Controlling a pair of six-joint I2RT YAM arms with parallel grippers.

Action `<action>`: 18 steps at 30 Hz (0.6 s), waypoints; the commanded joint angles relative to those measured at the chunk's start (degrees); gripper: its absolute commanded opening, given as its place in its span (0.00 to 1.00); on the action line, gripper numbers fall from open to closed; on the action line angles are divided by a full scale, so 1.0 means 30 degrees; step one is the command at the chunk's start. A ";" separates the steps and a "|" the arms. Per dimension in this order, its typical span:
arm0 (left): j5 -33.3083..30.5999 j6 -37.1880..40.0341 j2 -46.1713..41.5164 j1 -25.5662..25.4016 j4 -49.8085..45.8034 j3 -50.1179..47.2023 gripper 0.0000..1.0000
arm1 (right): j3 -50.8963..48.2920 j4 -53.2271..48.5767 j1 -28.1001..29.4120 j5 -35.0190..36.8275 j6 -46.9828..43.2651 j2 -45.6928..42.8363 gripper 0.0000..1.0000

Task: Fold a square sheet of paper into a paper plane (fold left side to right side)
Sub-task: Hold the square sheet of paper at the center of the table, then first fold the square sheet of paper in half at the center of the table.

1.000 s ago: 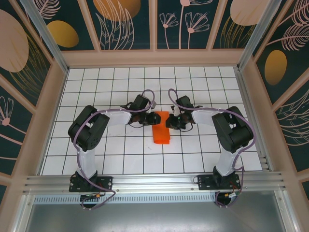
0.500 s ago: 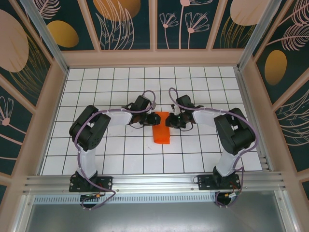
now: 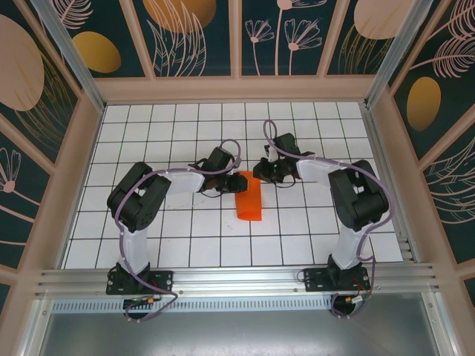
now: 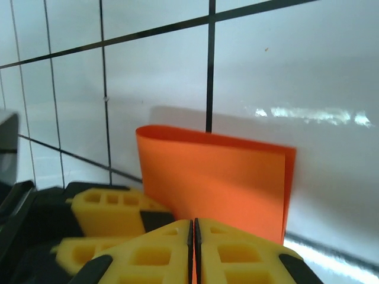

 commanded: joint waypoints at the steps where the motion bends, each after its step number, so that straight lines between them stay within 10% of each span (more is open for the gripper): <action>1: -0.0528 0.0446 0.1035 -0.0318 -0.0886 -0.0275 0.29 | 0.0990 0.0266 0.0175 -0.0457 0.0230 0.1186 0.13; 18: 0.0398 0.2033 -0.0982 -0.0894 0.0021 -0.1851 0.29 | 0.0453 -0.1238 0.0526 0.1729 -0.0150 0.3148 0.13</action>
